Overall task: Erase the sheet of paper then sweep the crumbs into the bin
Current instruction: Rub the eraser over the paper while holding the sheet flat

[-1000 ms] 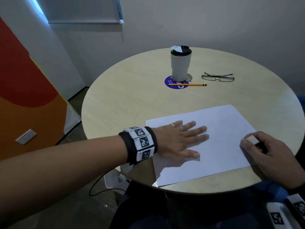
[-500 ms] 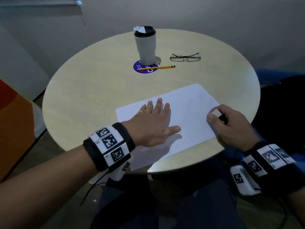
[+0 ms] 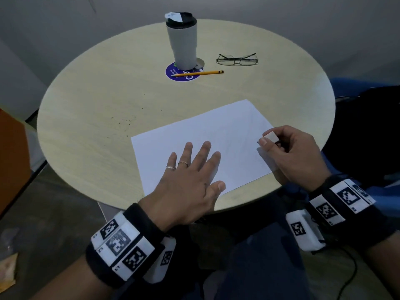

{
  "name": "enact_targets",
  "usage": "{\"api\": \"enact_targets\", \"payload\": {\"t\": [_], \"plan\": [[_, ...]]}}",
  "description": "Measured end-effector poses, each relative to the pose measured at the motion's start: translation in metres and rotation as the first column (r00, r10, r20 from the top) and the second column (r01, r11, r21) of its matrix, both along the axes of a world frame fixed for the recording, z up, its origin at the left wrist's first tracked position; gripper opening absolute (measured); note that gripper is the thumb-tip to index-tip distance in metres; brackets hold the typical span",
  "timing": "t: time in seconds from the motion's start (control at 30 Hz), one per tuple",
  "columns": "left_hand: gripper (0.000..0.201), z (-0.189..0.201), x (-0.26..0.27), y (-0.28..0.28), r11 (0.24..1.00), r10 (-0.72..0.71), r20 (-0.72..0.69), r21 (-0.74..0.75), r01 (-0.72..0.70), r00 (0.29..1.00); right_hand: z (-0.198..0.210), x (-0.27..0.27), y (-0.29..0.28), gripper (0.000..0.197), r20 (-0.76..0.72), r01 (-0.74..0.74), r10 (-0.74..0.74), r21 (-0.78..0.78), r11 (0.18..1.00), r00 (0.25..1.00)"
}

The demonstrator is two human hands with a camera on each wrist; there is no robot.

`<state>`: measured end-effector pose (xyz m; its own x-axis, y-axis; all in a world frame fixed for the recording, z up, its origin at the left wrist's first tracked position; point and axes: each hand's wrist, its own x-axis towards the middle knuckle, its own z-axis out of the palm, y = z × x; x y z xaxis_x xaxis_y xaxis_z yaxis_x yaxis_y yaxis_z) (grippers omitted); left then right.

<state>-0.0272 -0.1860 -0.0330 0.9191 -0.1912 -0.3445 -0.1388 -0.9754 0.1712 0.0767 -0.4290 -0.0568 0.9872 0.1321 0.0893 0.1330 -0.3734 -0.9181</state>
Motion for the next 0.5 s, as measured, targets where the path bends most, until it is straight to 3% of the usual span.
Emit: {"api": "enact_targets", "payload": {"t": [0.2,0.37,0.5], "plan": [[0.063,-0.021,-0.007,-0.002,0.99,0.098,0.199,-0.115,-0.076,0.975,0.0,-0.006,-0.003,0.004,0.03,0.0,0.005,-0.149,0.989,1.0],[0.056,-0.018,-0.001,0.002,0.978,0.167,0.259,-0.169,-0.126,0.951,0.008,-0.017,-0.002,0.018,-0.008,-0.124,0.124,-0.176,0.977,0.992],[0.058,-0.021,-0.004,0.01,0.977,0.186,0.29,-0.16,-0.144,0.939,0.014,-0.032,0.007,0.014,0.095,-0.098,0.131,-0.292,0.951,0.987]]}}
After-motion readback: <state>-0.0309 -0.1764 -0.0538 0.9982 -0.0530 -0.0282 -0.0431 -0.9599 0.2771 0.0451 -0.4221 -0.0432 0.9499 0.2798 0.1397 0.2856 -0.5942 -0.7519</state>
